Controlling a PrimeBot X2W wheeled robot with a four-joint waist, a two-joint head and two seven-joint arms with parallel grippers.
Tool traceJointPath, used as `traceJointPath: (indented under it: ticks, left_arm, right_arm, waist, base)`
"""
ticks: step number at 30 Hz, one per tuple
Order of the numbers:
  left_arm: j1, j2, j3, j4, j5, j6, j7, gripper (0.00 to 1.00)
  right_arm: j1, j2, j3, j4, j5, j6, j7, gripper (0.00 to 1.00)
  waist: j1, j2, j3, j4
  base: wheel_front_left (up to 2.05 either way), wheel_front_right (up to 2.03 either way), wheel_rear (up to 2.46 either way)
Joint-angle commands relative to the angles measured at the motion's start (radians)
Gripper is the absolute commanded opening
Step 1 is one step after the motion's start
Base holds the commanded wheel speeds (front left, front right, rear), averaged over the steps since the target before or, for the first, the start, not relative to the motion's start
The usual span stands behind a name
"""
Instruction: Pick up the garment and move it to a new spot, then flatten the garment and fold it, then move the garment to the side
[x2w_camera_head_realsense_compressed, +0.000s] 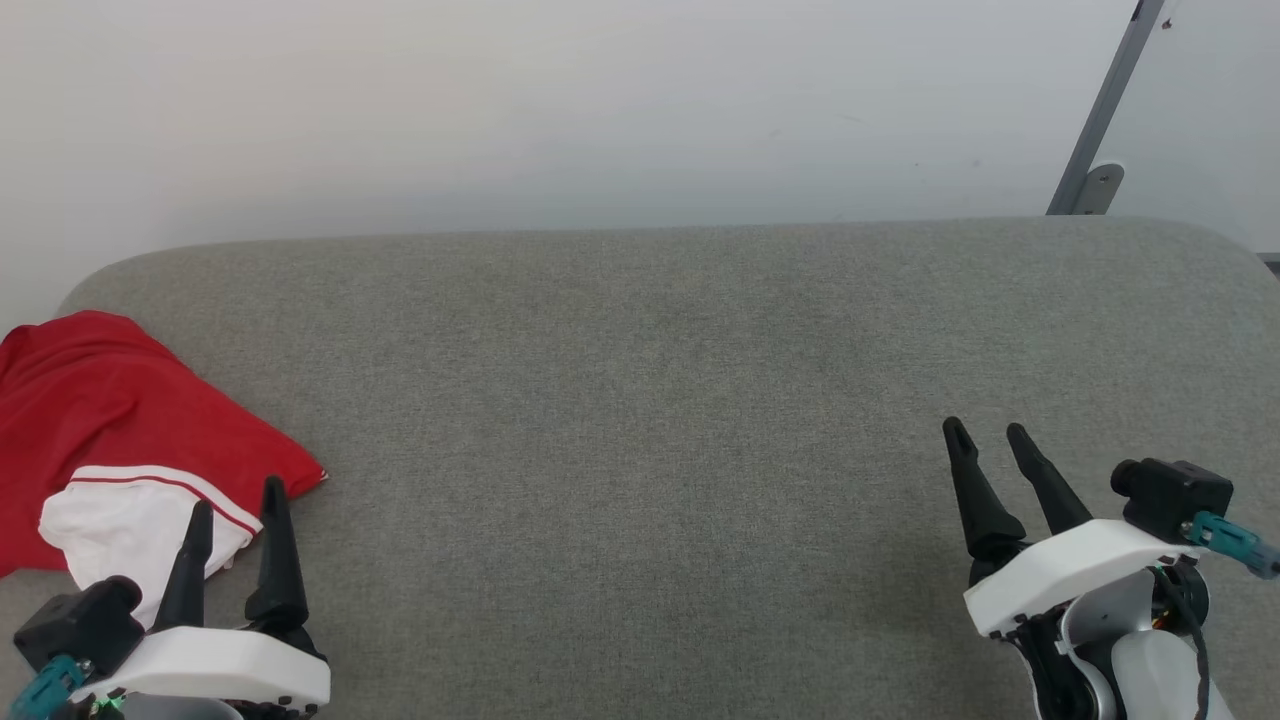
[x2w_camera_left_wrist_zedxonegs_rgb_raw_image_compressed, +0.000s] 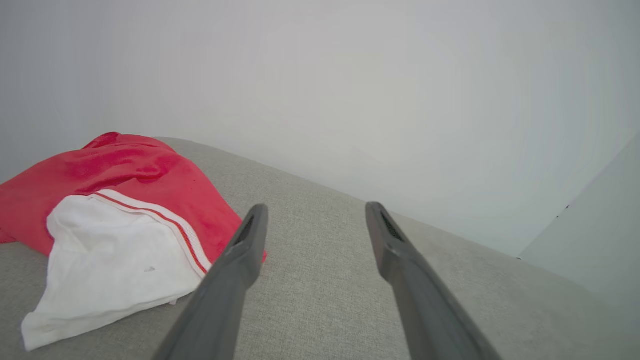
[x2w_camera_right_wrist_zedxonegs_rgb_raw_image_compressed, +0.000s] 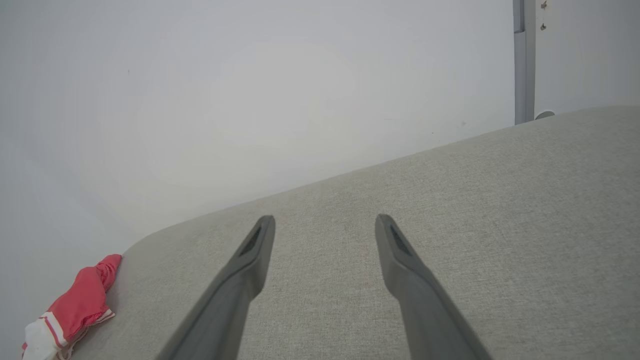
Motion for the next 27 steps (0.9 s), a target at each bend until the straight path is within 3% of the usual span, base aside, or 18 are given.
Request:
traceJointPath:
  ticks: [1, 27]
  left_arm:
    - [0.010, 0.012, -0.003, -0.013, 0.024, 0.007, -0.009, 1.00]
    - [0.032, 0.045, -0.034, -0.049, 0.207, 0.028, -0.064, 1.00]
  right_arm:
    - [-0.016, -0.004, 0.005, -0.013, -0.028, 0.002, -0.007, 1.00]
    - [-0.023, -0.006, 0.018, -0.030, -0.255, 0.002, -0.035, 1.00]
  waist:
    - [0.0000, -0.0001, 0.000, 0.000]
    - [0.0000, -0.0001, -0.002, -0.001]
  base:
    - [0.00, 0.00, 0.00]
    - [0.00, 0.00, 0.00]
